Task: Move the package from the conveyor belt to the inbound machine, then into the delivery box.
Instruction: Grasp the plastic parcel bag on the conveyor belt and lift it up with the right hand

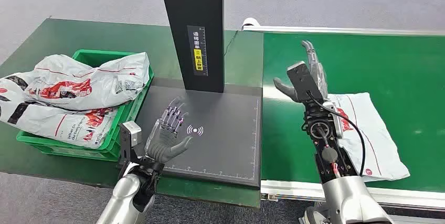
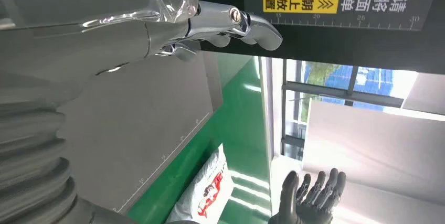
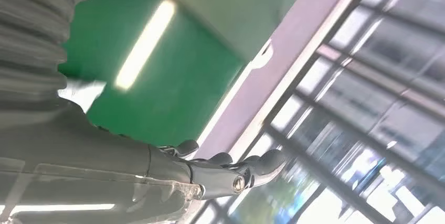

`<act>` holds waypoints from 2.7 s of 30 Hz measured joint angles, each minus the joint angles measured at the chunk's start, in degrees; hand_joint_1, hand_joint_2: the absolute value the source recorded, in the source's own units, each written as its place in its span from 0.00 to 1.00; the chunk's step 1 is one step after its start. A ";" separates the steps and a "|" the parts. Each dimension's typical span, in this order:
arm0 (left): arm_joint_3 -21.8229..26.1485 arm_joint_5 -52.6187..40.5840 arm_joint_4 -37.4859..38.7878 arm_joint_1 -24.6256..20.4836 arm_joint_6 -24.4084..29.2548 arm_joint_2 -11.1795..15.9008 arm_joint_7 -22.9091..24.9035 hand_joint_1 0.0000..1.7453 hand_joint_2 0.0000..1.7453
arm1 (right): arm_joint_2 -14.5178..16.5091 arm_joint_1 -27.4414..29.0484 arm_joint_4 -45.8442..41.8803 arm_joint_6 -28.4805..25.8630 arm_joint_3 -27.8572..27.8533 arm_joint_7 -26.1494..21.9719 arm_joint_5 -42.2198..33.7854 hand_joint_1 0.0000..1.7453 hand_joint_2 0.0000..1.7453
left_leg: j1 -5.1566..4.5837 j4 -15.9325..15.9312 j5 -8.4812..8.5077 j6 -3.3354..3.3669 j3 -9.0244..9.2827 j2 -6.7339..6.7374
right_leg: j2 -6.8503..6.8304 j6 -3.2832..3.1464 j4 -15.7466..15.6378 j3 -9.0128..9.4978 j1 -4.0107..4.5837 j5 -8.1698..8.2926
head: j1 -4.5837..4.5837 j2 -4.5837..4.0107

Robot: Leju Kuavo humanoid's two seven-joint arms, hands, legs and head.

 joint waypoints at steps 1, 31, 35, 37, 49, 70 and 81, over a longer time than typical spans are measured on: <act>0.00 0.01 0.10 -0.14 -0.08 0.00 -0.01 0.00 1.00 | -0.23 -0.50 0.75 -0.56 -0.01 0.63 0.71 0.00 1.00 | 0.00 0.00 0.00 0.00 0.00 0.00 | 0.00 0.00 0.00 0.00 0.00 0.00 | 0.00 0.00; 4.66 -3.52 -1.90 2.90 0.33 -0.15 1.60 0.00 1.00 | 1.01 19.34 2.69 -5.85 -14.57 16.30 21.90 0.00 1.00 | 0.01 -0.04 -0.03 0.00 -0.06 -0.09 | -0.07 0.01 -0.01 0.00 0.01 -0.04 | 0.01 0.00; 5.55 -4.00 -3.46 4.28 0.86 -0.58 2.20 0.00 1.00 | 1.38 21.92 0.67 -11.99 -15.64 25.97 35.03 0.00 1.00 | 0.01 -0.04 -0.03 0.00 -0.05 -0.07 | -0.08 0.01 -0.01 0.00 0.01 -0.04 | 0.01 0.00; 5.82 -4.20 -4.24 4.82 1.15 -0.87 2.49 0.00 1.00 | 1.59 22.90 -0.44 -12.67 -16.31 29.71 40.35 0.00 1.00 | 0.01 -0.04 -0.03 0.00 -0.04 -0.07 | -0.08 0.01 -0.01 0.01 0.01 -0.04 | 0.01 0.00; 6.68 -5.00 -6.06 5.91 1.21 -1.76 3.29 0.00 1.00 | 3.79 25.34 -4.34 0.65 -20.10 33.58 51.71 0.00 1.00 | 0.01 -0.04 -0.03 0.00 -0.04 -0.07 | -0.08 0.01 -0.01 0.01 0.01 -0.04 | 0.01 0.00; 7.08 -5.10 -10.25 9.72 0.70 -1.31 3.48 0.00 1.00 | 5.51 27.95 -11.54 2.25 -19.45 21.73 36.72 1.00 1.00 | 0.01 -0.05 -0.04 -0.01 -0.02 -0.09 | -0.09 0.00 -0.01 0.02 0.01 -0.06 | 0.00 0.00; 7.29 -4.74 -10.94 10.16 0.52 -1.11 2.82 0.00 1.00 | 6.13 30.41 -21.40 -0.08 -17.39 10.93 20.20 1.00 1.00 | 0.01 -0.05 -0.04 -0.01 -0.01 -0.07 | -0.08 0.00 -0.01 0.01 0.01 -0.06 | 0.01 0.00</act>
